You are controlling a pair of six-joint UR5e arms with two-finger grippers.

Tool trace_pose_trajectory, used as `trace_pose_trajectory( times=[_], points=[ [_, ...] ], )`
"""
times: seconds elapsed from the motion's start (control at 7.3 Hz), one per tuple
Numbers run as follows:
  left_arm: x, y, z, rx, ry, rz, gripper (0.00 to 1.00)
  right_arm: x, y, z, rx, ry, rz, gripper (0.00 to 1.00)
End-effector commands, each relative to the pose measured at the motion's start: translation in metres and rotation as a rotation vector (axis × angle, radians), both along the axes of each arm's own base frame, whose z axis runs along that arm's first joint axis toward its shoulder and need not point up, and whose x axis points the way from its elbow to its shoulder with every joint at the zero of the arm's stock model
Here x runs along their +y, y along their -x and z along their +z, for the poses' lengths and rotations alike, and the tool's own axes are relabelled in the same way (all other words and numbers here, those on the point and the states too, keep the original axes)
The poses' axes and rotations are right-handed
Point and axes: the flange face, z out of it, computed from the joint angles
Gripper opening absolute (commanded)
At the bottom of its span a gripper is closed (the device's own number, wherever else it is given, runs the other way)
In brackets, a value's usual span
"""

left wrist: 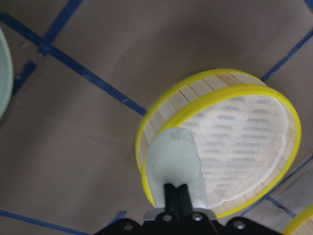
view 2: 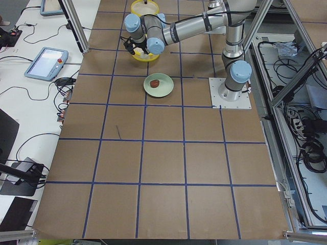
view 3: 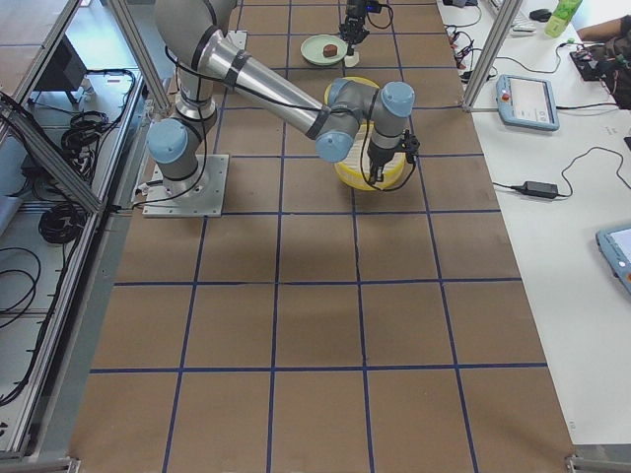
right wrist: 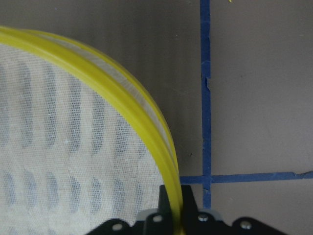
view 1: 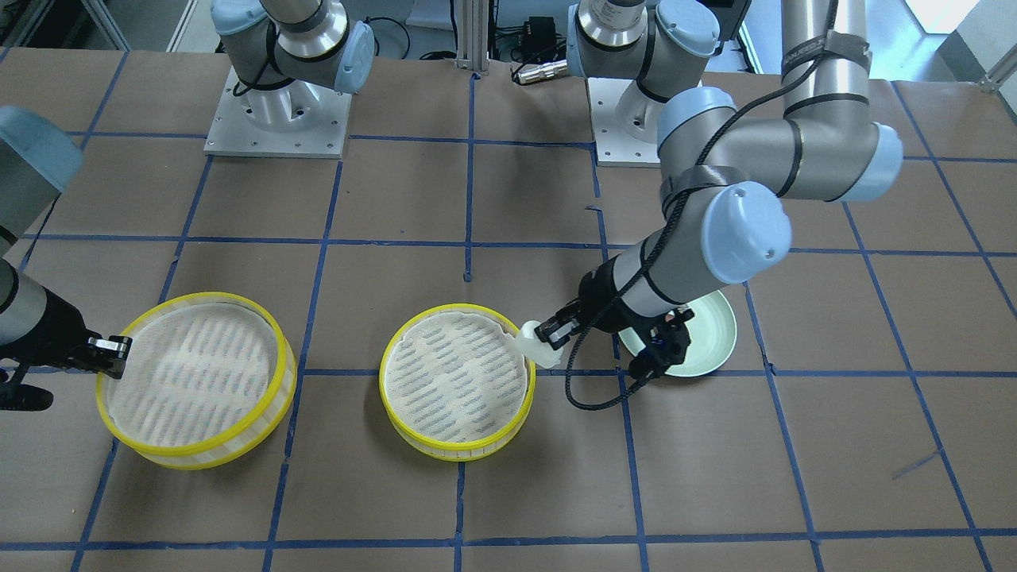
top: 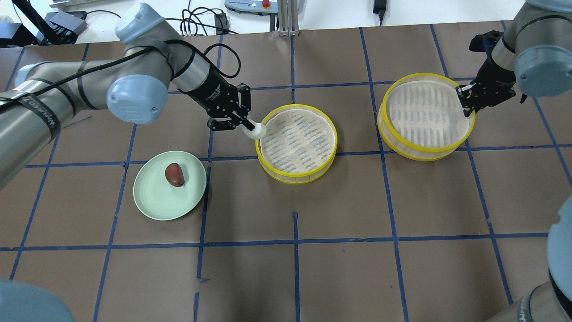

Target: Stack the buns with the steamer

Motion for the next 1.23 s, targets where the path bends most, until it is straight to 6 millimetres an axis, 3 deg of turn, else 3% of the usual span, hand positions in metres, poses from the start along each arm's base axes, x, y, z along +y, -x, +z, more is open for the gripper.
trace_pose_trajectory(
  times=[0.0,0.14,0.41,0.55,0.68,0.82,1.1],
  points=[
    [0.004,0.025,-0.011,0.004,-0.024,0.007,0.39,-0.003,-0.025,0.005,0.009,0.008,-0.015,0.06],
    [0.005,0.025,-0.012,0.011,-0.028,0.007,0.99,-0.001,-0.031,0.015,0.013,0.023,-0.014,0.06],
    [0.005,0.025,-0.011,0.005,-0.023,0.001,1.0,0.0,-0.043,0.018,0.011,0.015,-0.043,0.06],
    [0.005,0.022,-0.002,0.004,0.026,-0.058,1.0,0.002,-0.071,0.026,0.015,0.022,-0.068,0.06],
    [0.009,0.005,-0.006,-0.068,0.092,-0.219,1.0,0.007,-0.112,0.042,0.017,0.037,-0.098,0.06],
    [0.005,-0.031,-0.013,-0.172,0.113,-0.325,1.0,0.01,-0.138,0.043,0.016,0.038,-0.138,0.06],
    [0.001,-0.115,-0.022,-0.221,0.095,-0.566,1.0,0.027,-0.23,0.036,0.01,0.029,-0.227,0.06]
  ],
)
